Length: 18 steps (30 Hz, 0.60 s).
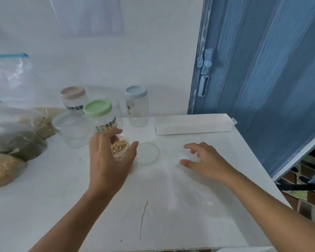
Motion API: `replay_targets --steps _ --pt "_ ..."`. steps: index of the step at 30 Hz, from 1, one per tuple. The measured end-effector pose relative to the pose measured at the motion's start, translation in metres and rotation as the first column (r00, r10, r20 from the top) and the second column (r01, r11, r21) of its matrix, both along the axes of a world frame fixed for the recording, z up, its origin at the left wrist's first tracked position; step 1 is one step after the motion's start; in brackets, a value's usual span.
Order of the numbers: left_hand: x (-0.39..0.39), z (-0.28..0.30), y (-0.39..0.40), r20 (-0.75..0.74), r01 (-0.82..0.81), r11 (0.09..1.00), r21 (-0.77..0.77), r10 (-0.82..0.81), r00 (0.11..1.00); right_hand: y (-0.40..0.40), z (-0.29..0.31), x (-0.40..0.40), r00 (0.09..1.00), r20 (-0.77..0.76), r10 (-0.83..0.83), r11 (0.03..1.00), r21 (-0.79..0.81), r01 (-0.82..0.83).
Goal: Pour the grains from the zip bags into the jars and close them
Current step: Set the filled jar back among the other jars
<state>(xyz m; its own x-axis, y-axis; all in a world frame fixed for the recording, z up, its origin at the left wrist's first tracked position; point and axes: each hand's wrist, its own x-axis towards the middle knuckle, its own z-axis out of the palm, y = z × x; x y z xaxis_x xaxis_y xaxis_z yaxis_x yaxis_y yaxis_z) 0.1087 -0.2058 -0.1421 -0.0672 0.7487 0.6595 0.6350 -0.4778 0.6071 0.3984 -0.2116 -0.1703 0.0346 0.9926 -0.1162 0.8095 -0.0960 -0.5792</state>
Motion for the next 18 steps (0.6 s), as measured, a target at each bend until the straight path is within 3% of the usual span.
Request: replay_targets --steps 4,8,10,13,18 --pt "-0.038 -0.006 0.012 0.075 -0.087 0.929 -0.361 0.122 0.99 0.032 -0.002 -0.056 0.994 0.054 0.092 0.995 -0.046 -0.09" --pt "-0.058 -0.013 0.024 0.159 0.099 0.806 -0.584 -0.006 0.987 0.063 -0.008 -0.098 0.962 0.232 0.146 0.98 -0.164 -0.11" --pt "-0.058 -0.018 0.027 0.214 0.18 0.772 -0.609 -0.058 0.975 0.073 -0.011 -0.108 0.936 0.316 0.157 0.974 -0.204 -0.095" --pt "-0.061 -0.025 0.03 0.228 0.17 0.791 -0.588 -0.04 0.973 0.081 -0.016 -0.115 0.929 0.347 0.128 0.98 -0.189 -0.065" --pt "-0.073 -0.032 0.035 0.207 0.178 0.783 -0.596 -0.065 0.976 0.084 -0.004 -0.117 0.962 0.251 0.112 0.992 -0.093 -0.091"
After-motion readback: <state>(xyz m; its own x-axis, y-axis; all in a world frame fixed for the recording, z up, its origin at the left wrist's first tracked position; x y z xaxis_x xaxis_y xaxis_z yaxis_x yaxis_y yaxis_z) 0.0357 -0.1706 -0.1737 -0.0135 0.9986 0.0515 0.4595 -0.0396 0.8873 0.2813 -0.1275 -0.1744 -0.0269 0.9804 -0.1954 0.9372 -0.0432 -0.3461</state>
